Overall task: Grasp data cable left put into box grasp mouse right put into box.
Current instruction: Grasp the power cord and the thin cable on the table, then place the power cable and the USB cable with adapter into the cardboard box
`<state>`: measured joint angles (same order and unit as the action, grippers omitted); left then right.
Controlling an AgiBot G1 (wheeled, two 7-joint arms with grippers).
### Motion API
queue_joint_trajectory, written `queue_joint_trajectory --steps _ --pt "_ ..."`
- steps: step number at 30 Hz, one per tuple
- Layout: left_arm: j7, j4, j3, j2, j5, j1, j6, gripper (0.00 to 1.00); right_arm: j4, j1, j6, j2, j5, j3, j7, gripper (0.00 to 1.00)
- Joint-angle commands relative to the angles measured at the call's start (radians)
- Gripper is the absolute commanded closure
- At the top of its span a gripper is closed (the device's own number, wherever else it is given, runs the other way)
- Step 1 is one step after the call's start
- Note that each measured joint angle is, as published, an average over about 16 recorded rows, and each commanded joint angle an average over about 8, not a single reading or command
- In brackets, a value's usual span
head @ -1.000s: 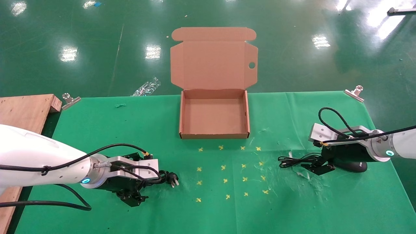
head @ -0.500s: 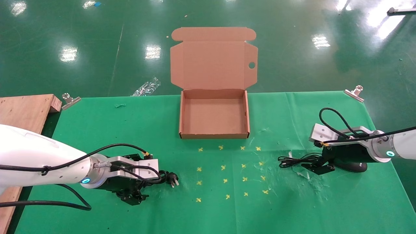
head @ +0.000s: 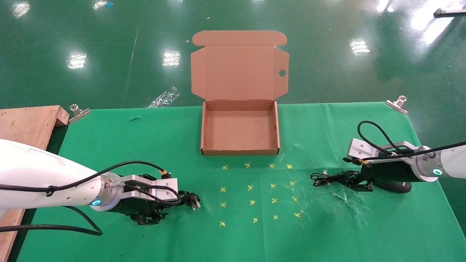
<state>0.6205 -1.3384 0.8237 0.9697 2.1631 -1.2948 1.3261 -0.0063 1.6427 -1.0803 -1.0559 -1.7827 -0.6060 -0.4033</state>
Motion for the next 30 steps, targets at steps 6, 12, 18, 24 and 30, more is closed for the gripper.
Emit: queue_joint_trajectory --steps 6,12,18,24,30 --pt "0.000 0.000 0.000 0.000 -0.001 0.000 0.000 1.00 0.001 0.000 -0.001 0.000 0.000 0.000 0.000 1.00" --pt "0.000 0.000 0.000 0.000 0.001 0.000 -0.001 1.00 0.001 0.000 -0.001 0.000 0.000 0.000 -0.001 1.00" --pt "0.000 0.000 0.000 0.000 0.002 0.000 -0.001 1.00 0.002 0.001 -0.002 0.000 0.000 0.000 -0.001 1.00" --pt "0.000 0.000 0.000 0.000 0.002 0.000 -0.001 1.00 0.002 0.001 -0.001 0.000 0.000 0.000 -0.001 1.00" --pt "-0.004 0.007 0.000 0.002 0.001 -0.002 -0.002 1.00 0.003 0.010 -0.006 0.006 0.001 0.001 0.001 1.00"
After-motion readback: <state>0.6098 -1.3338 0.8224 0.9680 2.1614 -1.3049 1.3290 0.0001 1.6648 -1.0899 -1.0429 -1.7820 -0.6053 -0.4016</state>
